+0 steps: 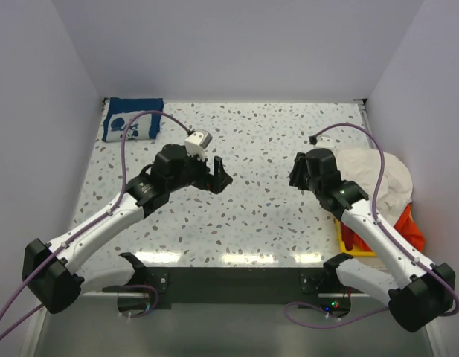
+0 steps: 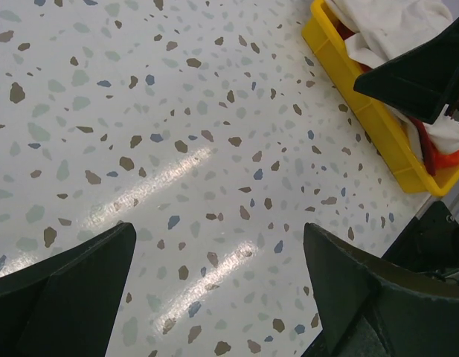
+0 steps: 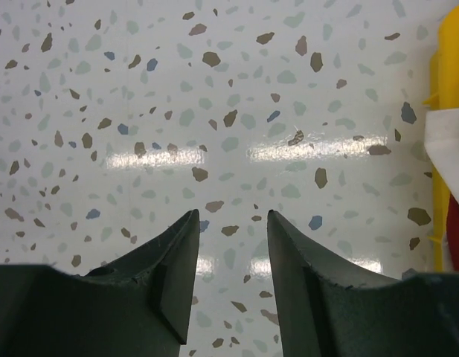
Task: Fold and stack the t-shirts
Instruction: Grab the tshirt from the pile
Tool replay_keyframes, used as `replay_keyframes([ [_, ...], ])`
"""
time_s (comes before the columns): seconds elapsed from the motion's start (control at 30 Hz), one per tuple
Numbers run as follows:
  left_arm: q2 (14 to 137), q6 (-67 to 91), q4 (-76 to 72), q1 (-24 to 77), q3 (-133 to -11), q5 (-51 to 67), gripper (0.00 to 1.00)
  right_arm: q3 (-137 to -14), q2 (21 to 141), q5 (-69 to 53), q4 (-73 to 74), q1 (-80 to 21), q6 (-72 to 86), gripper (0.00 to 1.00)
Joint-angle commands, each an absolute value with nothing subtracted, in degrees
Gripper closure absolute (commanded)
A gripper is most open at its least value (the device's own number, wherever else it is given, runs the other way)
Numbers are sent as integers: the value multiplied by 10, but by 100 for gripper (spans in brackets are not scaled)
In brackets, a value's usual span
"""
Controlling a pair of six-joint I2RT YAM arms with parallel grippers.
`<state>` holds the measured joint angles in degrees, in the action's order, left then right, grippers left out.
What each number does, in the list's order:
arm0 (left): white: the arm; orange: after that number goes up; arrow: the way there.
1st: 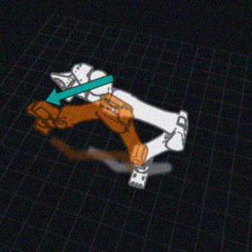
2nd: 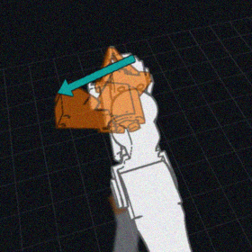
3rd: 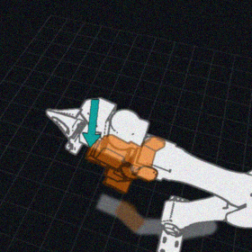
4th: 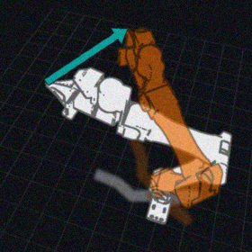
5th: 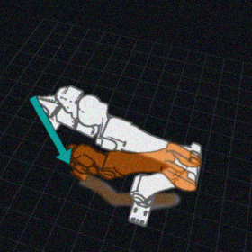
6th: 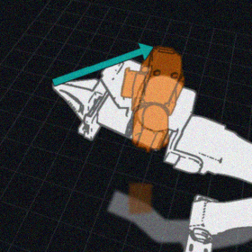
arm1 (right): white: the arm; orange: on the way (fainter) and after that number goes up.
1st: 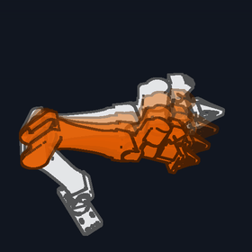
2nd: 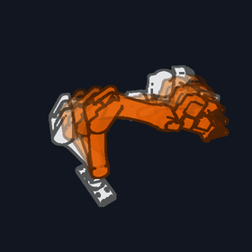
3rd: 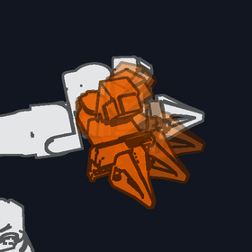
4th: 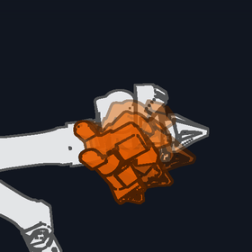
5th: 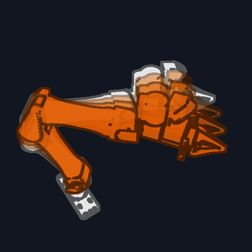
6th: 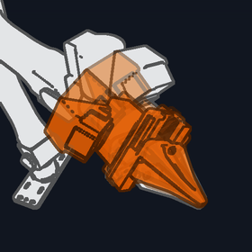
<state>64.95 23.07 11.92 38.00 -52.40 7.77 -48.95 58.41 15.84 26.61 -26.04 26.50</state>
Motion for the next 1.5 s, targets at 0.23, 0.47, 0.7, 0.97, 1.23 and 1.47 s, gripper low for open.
replay_keyframes([
  [0.23, 642, 209, 116, 379, -529, 104, 0, -563, 600, 251, 319, -263, 266, 49],
  [0.47, 642, 210, 119, 379, -524, 116, 0, -651, 696, 359, 373, -168, 252, 44],
  [0.7, 641, 208, 136, 379, -535, 126, 0, -684, 773, 417, 381, -62, 275, 43],
  [0.97, 633, 191, 170, 379, -542, 127, 0, -679, 797, 484, 396, 45, 284, 44],
  [1.23, 636, 186, 175, 379, -538, 116, 0, -579, 721, 466, 373, 67, 356, 39],
  [1.47, 637, 186, 171, 379, -528, 122, 0, -532, 681, 476, 412, 69, 426, 36],
])
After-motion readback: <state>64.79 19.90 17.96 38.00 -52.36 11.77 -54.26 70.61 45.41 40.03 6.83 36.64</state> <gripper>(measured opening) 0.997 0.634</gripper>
